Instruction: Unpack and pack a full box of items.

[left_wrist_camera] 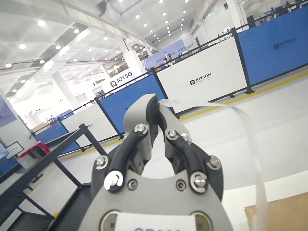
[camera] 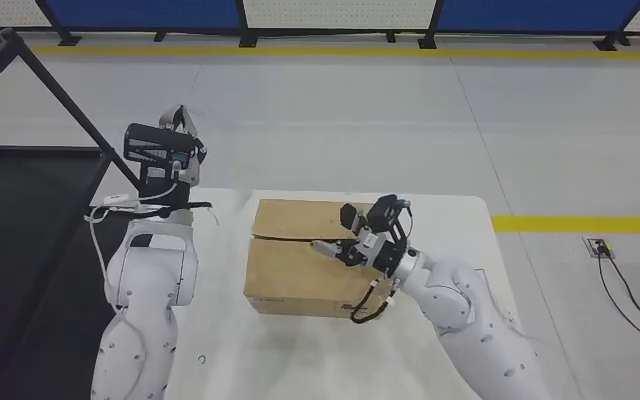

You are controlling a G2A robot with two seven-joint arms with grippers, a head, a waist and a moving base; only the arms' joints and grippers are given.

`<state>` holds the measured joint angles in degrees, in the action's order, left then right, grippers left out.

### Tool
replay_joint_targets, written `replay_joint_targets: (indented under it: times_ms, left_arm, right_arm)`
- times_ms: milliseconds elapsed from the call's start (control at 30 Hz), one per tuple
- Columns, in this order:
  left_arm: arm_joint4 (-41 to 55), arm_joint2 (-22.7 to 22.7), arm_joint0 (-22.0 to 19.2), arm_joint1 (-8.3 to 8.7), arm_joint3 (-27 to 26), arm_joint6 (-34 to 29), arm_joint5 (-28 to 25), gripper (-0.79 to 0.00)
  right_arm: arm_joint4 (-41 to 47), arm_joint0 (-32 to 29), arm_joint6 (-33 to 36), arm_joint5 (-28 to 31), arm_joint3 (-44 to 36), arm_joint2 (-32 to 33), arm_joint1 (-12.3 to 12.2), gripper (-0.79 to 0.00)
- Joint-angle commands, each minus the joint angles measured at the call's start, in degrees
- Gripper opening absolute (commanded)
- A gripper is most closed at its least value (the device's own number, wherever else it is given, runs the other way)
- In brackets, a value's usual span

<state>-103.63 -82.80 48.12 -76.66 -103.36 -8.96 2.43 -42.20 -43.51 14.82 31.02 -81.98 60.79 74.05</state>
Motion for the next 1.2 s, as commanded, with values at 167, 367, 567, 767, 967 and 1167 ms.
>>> replay_joint_targets:
  times_ms: [167, 367, 567, 767, 967, 1167]
  left_arm:
    - [7.4, 3.9, -0.1, -0.87, -2.4, -3.7, 0.6, -0.785]
    - [10.4, 7.8, -1.7, -1.61, -2.7, -5.8, 0.9, -0.785]
    - [10.6, 9.9, -2.2, -2.06, -2.7, -6.5, 1.4, -0.785]
    - [11.2, 10.4, -2.2, -2.30, -2.9, -7.6, 1.1, -0.785]
    - [10.6, 10.5, -2.2, -2.47, -2.7, -7.9, 1.5, -0.785]
    - [10.4, 10.1, -2.2, -2.61, -2.6, -7.9, 1.8, -0.785]
  right_arm:
    - [-9.9, 3.1, -6.8, 0.2, 3.0, -4.9, 1.2, 0.000]
    - [-17.5, 5.0, -14.6, -3.8, 6.0, -8.7, 2.6, 0.000]
    - [-23.5, 5.7, -21.7, -9.7, 7.7, -10.6, 3.7, 0.000]
    - [-28.4, 5.0, -26.5, -17.9, 7.3, -10.9, 4.5, 0.000]
    - [-31.2, 3.5, -29.3, -22.1, 6.3, -11.0, 5.1, -0.259]
    - [-29.2, 2.9, -30.0, -19.2, 6.2, -9.5, 5.2, -0.428]
